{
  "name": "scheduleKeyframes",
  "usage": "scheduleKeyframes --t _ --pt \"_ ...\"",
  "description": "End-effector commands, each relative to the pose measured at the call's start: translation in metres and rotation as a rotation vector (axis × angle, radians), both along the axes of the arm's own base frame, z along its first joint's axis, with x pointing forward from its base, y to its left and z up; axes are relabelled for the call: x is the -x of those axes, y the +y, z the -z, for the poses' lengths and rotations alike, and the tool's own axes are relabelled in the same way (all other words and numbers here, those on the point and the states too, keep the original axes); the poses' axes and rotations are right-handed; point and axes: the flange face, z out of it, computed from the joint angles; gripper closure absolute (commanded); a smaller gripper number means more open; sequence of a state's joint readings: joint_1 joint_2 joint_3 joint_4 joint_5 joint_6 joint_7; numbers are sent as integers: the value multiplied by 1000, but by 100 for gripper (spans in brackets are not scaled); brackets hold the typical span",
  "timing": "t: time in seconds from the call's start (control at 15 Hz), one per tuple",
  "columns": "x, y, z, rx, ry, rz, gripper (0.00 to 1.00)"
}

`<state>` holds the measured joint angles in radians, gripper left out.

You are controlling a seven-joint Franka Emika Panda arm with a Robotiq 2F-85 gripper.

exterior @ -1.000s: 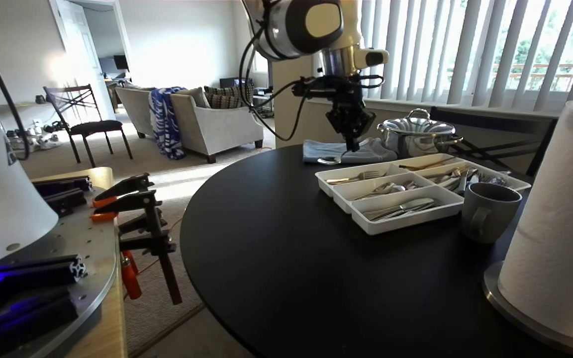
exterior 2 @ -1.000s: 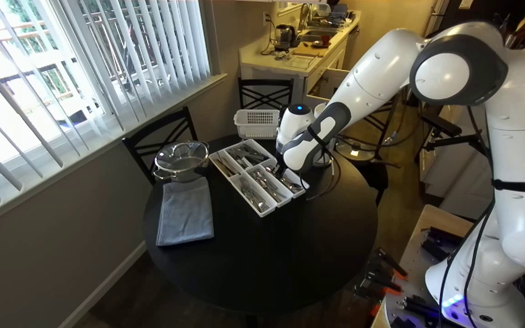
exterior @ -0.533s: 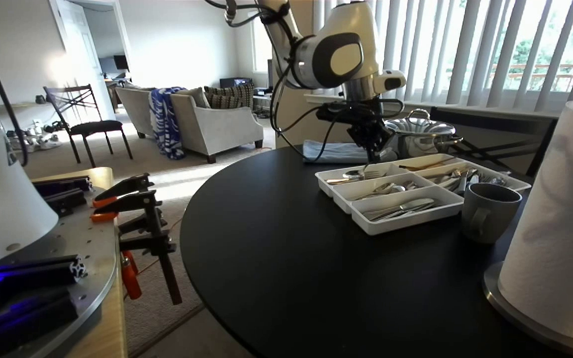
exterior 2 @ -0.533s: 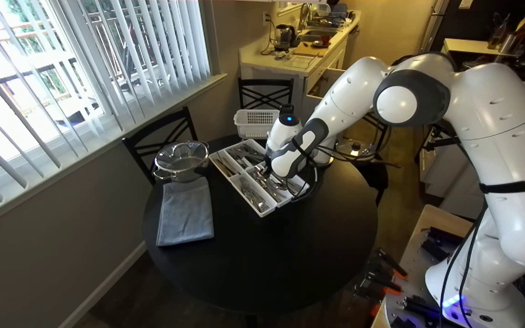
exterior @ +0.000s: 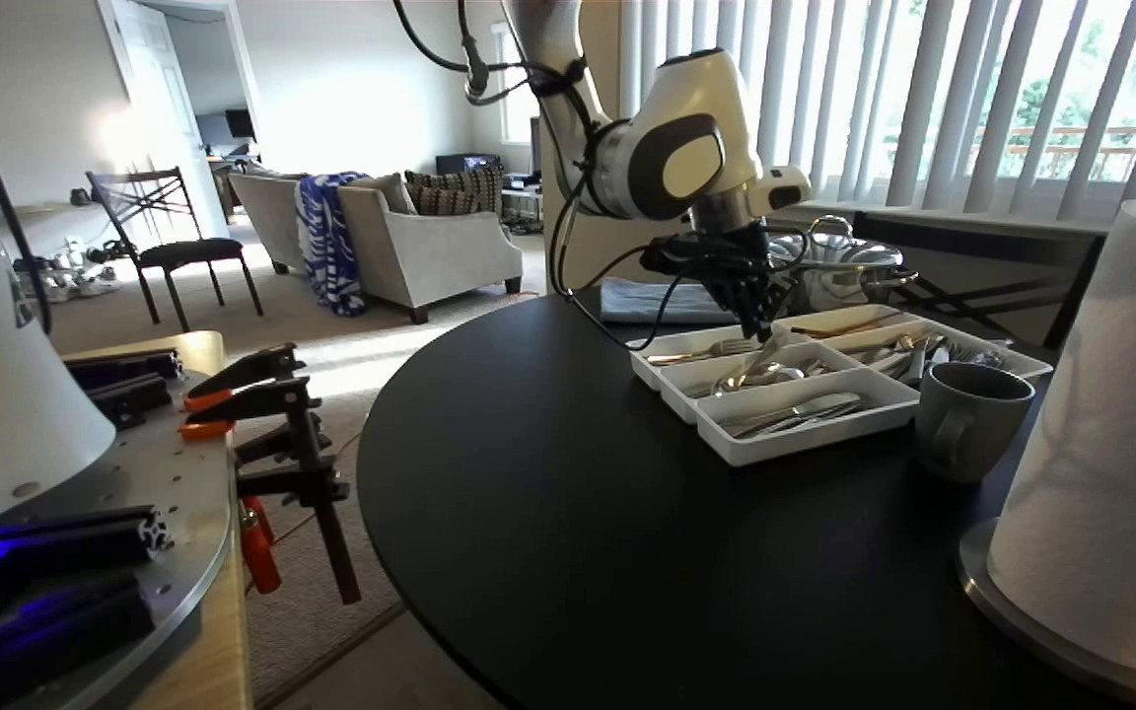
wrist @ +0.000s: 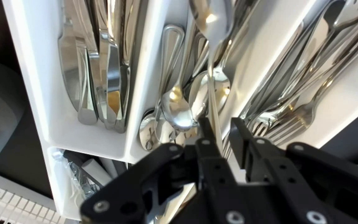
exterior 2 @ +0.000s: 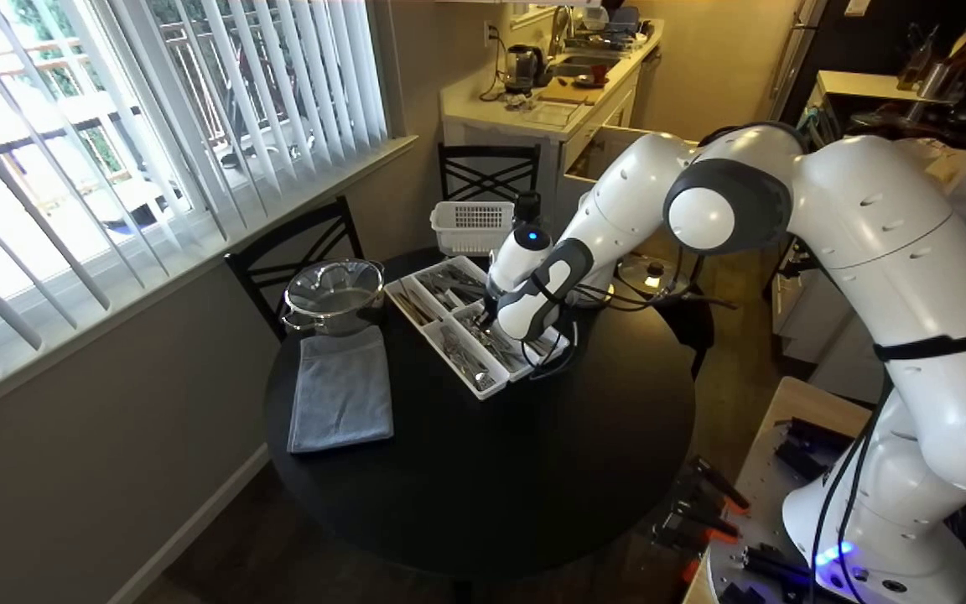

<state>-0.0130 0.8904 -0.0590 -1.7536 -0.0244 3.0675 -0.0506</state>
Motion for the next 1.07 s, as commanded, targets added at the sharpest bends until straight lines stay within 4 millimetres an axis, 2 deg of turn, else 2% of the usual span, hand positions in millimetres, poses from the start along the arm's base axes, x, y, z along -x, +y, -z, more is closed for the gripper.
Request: scheduleKeyframes --t 0.0,0.47,0.53,0.6,0.73,1.0 --pt "-1 -2 -1 -2 -12 14 47" --pt "5 0 -24 -18 -56 22 3" --pt "6 1 -26 -22 -60 21 1" --pt "-6 -1 -15 0 -50 0 15" --pt "-5 0 -18 -2 -55 0 2" --pt "-4 1 -19 -3 -53 0 1"
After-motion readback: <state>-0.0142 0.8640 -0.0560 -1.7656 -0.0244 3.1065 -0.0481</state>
